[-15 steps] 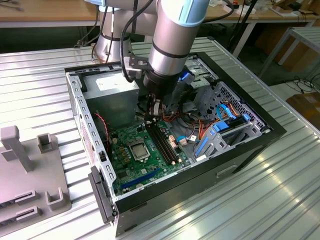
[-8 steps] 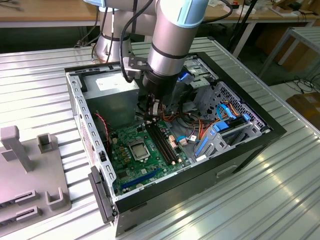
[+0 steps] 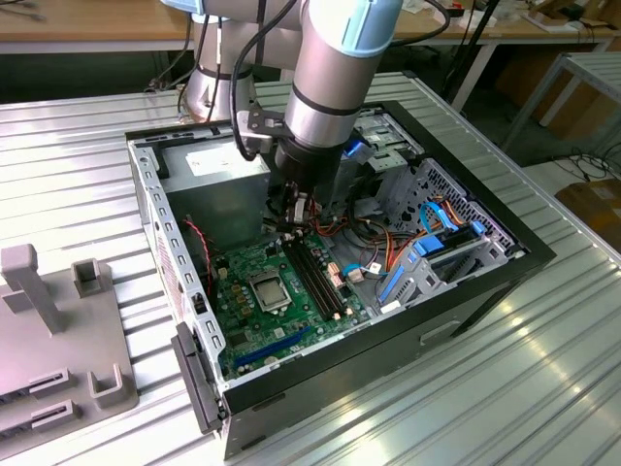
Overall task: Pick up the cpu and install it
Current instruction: 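Install the first cpu locking lever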
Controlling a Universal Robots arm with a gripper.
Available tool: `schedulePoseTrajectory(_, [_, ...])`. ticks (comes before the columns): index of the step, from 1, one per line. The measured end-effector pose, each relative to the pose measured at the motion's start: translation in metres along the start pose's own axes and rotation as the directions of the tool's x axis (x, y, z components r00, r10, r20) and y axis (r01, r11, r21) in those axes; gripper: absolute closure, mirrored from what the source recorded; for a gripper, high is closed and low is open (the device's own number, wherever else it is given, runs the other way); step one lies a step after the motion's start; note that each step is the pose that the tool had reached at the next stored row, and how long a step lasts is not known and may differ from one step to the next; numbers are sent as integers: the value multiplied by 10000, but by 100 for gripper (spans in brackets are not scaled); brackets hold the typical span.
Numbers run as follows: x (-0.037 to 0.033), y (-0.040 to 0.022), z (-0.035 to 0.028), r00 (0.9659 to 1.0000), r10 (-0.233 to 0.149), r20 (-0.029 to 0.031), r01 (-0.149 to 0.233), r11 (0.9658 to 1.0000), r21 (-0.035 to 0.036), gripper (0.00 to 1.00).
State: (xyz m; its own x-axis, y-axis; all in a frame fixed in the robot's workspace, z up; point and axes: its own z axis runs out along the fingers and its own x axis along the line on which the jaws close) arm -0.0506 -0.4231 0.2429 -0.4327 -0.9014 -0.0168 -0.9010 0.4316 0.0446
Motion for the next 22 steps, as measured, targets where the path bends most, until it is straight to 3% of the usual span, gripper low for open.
schedulePoseTrajectory(7, [65, -31, 0, 10000, 2, -9, -2, 10000, 6, 85])
schedulePoseTrajectory(22, [29, -14, 9, 10000, 0, -16, 0, 10000, 9, 85])
